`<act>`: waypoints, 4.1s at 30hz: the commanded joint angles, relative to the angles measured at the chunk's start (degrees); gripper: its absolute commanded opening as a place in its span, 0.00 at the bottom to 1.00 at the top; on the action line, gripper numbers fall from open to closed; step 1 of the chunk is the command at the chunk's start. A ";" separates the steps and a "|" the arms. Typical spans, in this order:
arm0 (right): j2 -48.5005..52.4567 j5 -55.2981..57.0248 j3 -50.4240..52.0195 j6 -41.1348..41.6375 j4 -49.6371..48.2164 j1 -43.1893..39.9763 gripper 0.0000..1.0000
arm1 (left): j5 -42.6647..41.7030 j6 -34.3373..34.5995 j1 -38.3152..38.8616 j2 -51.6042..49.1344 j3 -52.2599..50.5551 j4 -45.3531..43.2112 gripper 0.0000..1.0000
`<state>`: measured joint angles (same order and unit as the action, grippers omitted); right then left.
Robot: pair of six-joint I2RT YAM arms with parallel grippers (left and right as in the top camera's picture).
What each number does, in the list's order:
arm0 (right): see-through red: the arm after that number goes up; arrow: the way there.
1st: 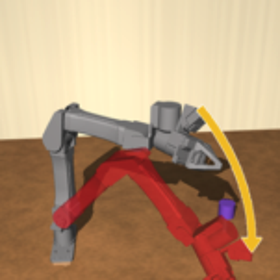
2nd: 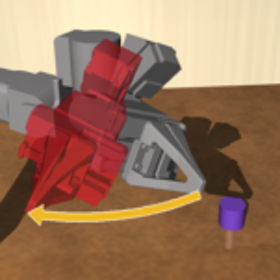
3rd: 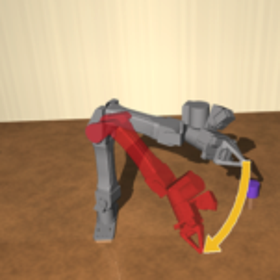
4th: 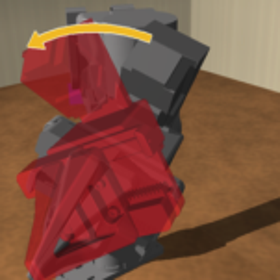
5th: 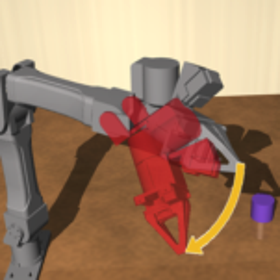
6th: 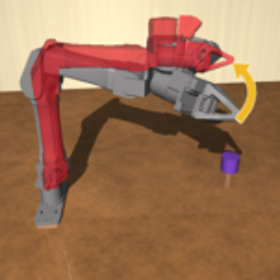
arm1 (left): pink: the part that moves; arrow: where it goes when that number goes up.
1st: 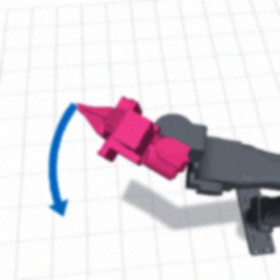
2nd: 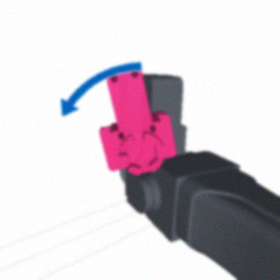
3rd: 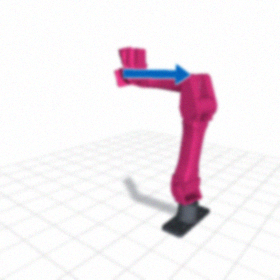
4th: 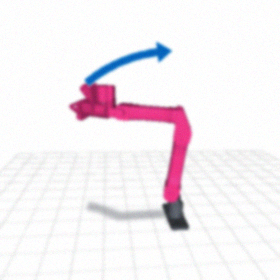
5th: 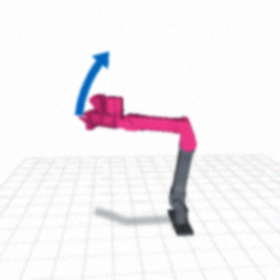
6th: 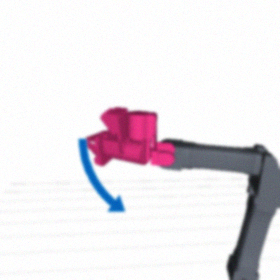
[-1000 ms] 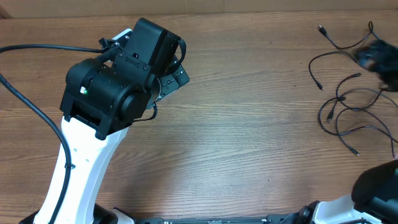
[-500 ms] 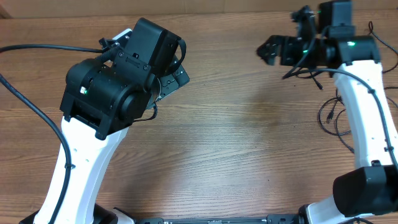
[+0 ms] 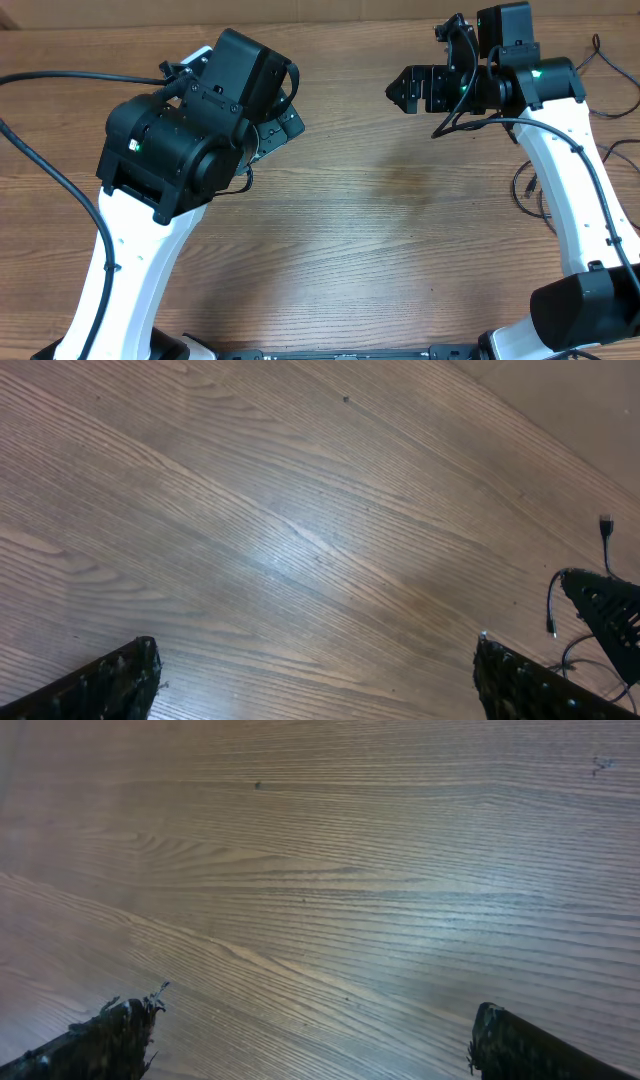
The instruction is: Untangle cables
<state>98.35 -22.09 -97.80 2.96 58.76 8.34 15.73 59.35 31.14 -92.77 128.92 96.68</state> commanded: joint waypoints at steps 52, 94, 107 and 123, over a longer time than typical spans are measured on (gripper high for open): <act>0.15 0.11 0.09 -0.46 -0.17 -0.04 1.00 | -14.27 -45.62 1.09 8.26 -21.42 -34.71 1.00; 0.15 0.13 0.09 -0.46 -0.20 -0.04 1.00 | -32.06 -58.82 -25.92 71.28 -119.67 -123.34 1.00; 0.15 0.11 0.09 -0.46 -0.17 -0.04 1.00 | -23.78 -50.90 -28.26 85.55 -128.65 -118.27 1.00; 0.15 0.11 0.09 -0.46 -0.20 -0.04 1.00 | -21.29 -50.34 -32.17 92.61 -128.65 -94.55 1.00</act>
<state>98.32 -22.06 -97.80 2.92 58.72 8.34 -6.55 8.67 -0.10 -0.86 0.51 0.03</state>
